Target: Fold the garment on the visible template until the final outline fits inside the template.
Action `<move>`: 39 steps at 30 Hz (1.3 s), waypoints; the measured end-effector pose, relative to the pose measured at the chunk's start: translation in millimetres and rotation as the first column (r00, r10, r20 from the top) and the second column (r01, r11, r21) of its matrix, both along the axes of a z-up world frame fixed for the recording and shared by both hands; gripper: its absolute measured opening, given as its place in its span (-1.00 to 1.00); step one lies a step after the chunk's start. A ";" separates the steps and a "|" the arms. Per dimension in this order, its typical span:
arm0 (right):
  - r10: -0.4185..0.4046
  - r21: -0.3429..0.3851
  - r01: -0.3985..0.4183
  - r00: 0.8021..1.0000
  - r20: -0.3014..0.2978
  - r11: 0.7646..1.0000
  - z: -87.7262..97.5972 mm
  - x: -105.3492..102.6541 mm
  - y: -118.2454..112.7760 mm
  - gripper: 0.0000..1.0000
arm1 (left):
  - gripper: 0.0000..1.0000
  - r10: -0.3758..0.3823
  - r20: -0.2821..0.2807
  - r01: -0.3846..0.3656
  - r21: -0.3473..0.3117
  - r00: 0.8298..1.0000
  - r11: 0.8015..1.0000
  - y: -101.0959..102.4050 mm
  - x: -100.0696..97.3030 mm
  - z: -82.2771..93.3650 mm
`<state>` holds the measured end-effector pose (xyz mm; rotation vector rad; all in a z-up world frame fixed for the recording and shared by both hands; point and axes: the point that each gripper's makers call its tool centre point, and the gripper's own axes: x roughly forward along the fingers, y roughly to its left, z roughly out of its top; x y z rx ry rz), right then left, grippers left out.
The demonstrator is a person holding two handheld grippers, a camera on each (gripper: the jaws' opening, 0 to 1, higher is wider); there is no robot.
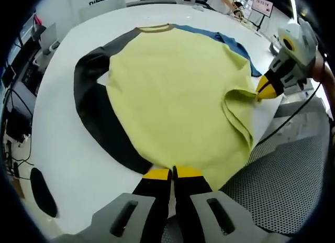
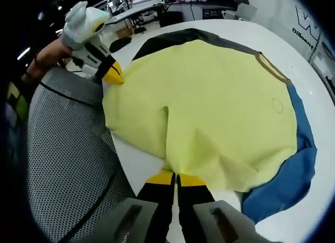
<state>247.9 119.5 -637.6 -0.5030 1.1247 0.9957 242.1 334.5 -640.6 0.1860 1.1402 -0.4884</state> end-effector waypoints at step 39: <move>-0.043 -0.254 0.001 0.986 -0.160 0.967 -12.7 -44.7 -90.2 -1.00 | -1.00 -0.048 -0.001 0.048 0.025 0.999 0.999 0.4 -0.5 0.7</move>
